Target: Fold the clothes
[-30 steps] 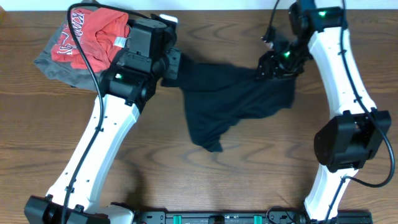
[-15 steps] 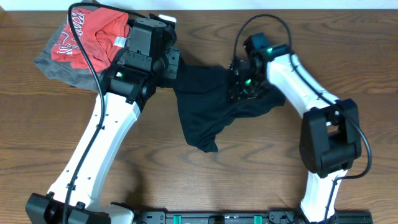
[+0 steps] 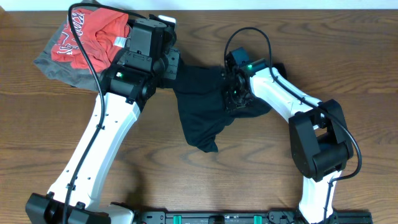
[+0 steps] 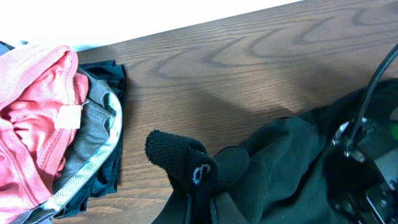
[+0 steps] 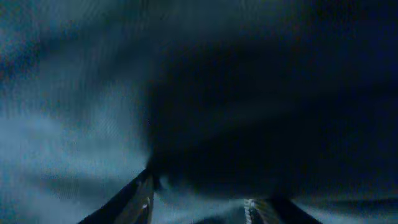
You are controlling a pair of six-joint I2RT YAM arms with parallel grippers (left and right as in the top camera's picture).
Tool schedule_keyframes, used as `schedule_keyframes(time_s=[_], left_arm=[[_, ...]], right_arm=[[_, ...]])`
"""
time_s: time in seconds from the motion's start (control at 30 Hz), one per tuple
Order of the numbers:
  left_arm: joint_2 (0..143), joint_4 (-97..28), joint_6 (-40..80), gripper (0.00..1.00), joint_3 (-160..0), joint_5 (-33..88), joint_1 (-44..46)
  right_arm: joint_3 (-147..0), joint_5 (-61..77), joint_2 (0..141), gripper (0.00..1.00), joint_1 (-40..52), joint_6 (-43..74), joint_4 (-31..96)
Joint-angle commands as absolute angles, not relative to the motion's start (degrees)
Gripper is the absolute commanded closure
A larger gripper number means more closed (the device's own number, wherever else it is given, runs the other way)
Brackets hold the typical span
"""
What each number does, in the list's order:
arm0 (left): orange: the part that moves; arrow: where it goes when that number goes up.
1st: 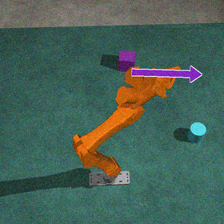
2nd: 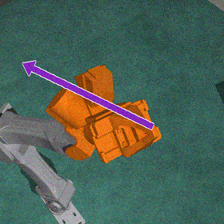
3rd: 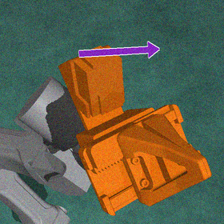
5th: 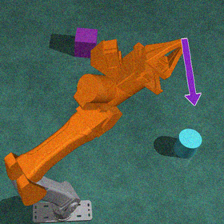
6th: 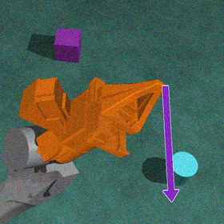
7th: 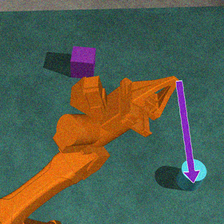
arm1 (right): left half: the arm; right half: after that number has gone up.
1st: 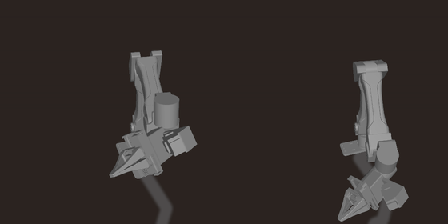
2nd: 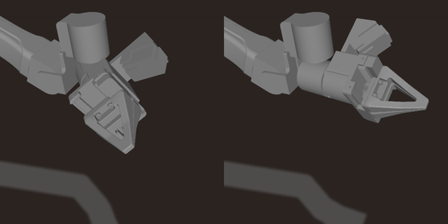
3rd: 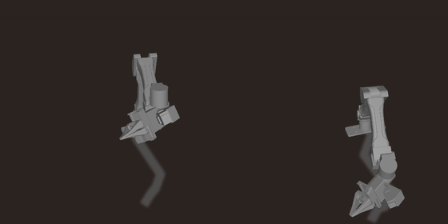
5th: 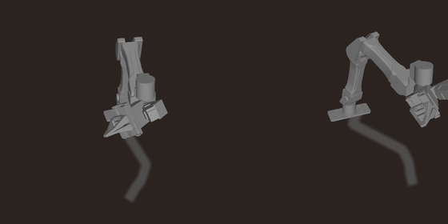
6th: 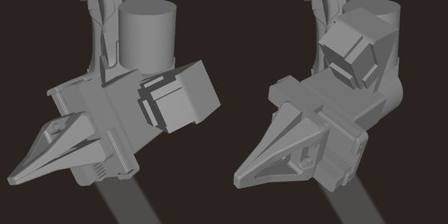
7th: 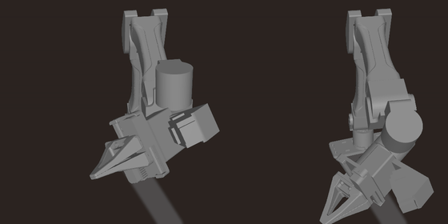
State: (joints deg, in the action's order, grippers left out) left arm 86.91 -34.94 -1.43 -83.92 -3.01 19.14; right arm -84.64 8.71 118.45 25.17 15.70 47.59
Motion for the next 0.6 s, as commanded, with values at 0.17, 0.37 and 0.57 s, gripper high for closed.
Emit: schedule_keyframes(time_s=[0.17,0.37,0.57], left_arm=[[86.85,-34.96,-0.71,0.94,-84.25,-3.73,18.92],[86.85,-35.14,-0.73,0.94,-84.25,-3.79,18.92],[85.21,-35.14,-0.69,0.94,-84.27,-8.82,17.8]], right_arm=[[-83.33,5.72,117.67,0.67,25.56,19.73,42.63],[-83.15,3.16,117.64,0.99,25.26,20.97,42.39],[-86.24,3.22,113.3,0.99,19.88,18.35,45.56]])
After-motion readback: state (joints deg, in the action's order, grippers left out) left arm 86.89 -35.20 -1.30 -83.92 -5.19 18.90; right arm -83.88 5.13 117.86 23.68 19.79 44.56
